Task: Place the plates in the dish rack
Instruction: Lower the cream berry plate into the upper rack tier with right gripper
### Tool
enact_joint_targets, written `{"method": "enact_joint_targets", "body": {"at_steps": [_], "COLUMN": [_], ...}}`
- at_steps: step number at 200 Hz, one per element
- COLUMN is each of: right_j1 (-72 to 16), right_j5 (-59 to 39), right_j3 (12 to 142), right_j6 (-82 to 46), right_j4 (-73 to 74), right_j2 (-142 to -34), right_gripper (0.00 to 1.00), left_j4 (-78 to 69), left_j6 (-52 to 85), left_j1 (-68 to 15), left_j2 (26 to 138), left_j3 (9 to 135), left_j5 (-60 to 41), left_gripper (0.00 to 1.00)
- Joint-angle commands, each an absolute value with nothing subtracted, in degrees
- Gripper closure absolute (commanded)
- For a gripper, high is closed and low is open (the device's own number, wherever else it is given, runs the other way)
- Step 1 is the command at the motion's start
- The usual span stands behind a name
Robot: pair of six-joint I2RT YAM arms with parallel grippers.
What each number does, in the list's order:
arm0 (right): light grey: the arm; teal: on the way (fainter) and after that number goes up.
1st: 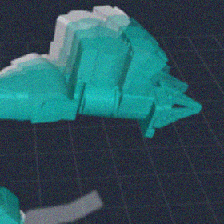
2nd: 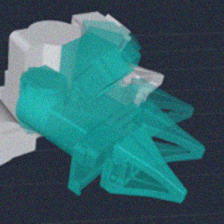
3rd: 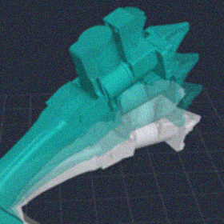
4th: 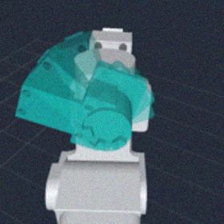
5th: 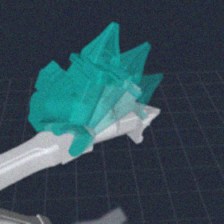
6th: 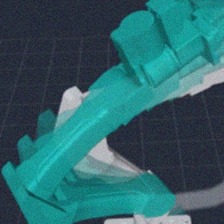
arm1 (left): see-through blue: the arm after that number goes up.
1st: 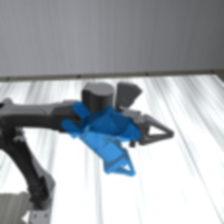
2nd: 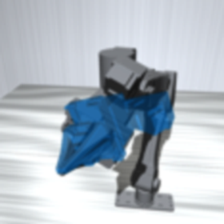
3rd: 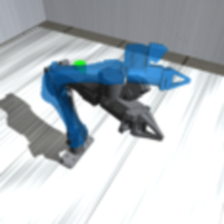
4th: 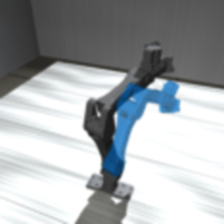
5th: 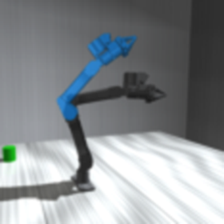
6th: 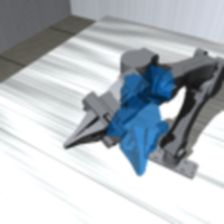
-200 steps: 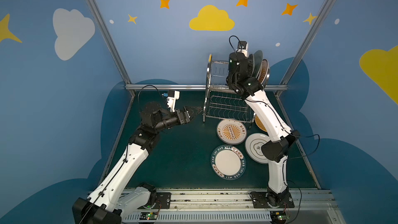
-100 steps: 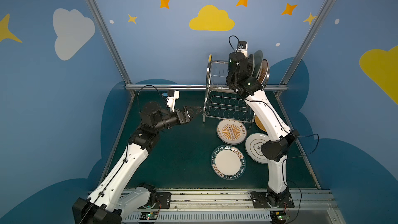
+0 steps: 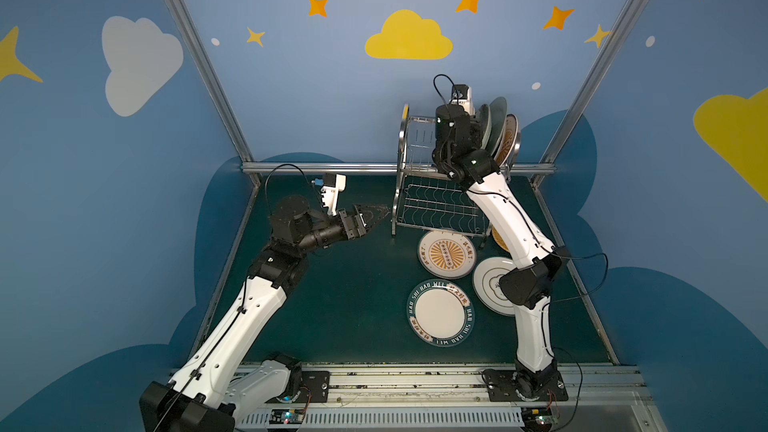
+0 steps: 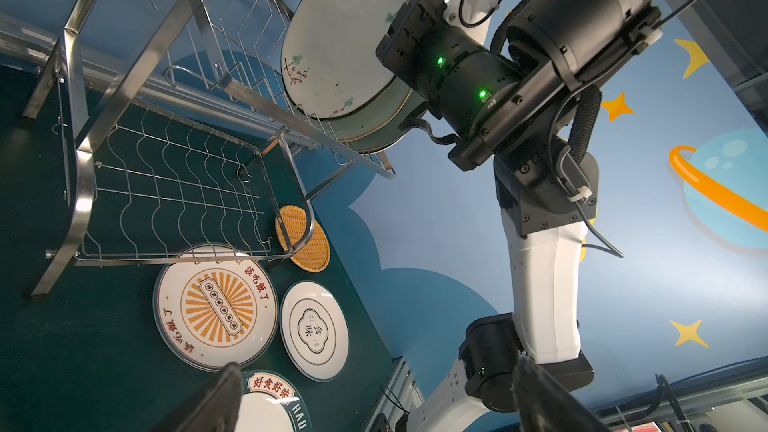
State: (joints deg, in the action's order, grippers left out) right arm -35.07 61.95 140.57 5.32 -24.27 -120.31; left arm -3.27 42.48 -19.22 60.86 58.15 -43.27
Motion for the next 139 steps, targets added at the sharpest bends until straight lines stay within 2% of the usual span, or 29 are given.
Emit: {"method": "enact_joint_targets", "body": {"at_steps": [1, 139], "right_j1": [-34.8, -33.4], "right_j5": [62.7, 60.0], "right_j3": [143.4, 142.7], "right_j6": [5.5, 0.6], "right_j4": [-19.8, -26.3], "right_j2": [-119.7, -119.6], "right_gripper": [1.00, 0.96], "left_j4": [-5.1, -5.5], "left_j6": [42.6, 43.2], "left_j1": [-18.9, -18.2], "left_j2": [60.1, 60.3], "left_j3": [57.6, 57.5], "left_j5": [-44.2, -44.8], "left_gripper": [0.00, 0.00]}}
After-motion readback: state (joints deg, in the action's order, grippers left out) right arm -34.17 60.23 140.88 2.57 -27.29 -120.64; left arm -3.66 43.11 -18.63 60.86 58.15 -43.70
